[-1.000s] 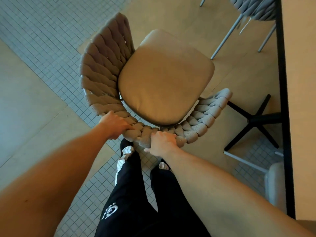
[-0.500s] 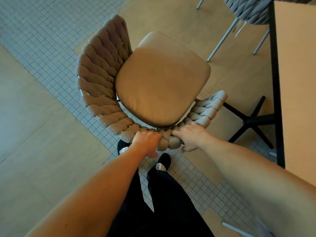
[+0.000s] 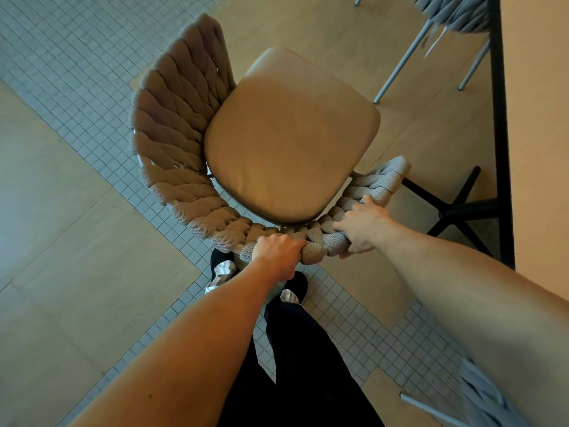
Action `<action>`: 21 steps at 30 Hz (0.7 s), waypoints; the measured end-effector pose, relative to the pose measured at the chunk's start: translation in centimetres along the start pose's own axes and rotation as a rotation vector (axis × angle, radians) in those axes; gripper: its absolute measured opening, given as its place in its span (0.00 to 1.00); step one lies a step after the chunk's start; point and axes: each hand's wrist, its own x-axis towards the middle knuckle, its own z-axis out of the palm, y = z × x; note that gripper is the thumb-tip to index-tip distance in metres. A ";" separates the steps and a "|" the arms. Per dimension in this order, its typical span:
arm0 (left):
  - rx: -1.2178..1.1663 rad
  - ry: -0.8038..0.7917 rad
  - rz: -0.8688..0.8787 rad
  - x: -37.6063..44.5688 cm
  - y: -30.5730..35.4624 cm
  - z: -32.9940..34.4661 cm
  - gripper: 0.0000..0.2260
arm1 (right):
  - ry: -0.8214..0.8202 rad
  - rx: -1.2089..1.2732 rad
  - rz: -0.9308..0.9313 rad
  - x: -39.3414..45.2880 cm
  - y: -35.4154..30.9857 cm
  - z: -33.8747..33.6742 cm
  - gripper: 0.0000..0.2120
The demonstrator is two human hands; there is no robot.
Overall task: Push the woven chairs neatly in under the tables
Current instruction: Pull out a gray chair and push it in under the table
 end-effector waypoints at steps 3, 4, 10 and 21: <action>0.038 -0.014 0.037 -0.5 -0.8 -0.1 0.24 | 0.005 0.042 0.009 -0.2 -1.0 0.0 0.28; 0.055 -0.021 0.046 -0.8 -1.2 -0.2 0.25 | 0.008 0.062 0.010 -0.3 -1.6 0.0 0.28; 0.210 -0.058 0.118 -2.2 -4.9 -1.2 0.27 | -0.003 0.218 0.044 -0.2 -5.4 -0.7 0.28; 0.511 -0.094 0.217 -3.7 -12.2 -4.1 0.27 | 0.056 0.543 0.117 1.5 -12.7 -3.2 0.37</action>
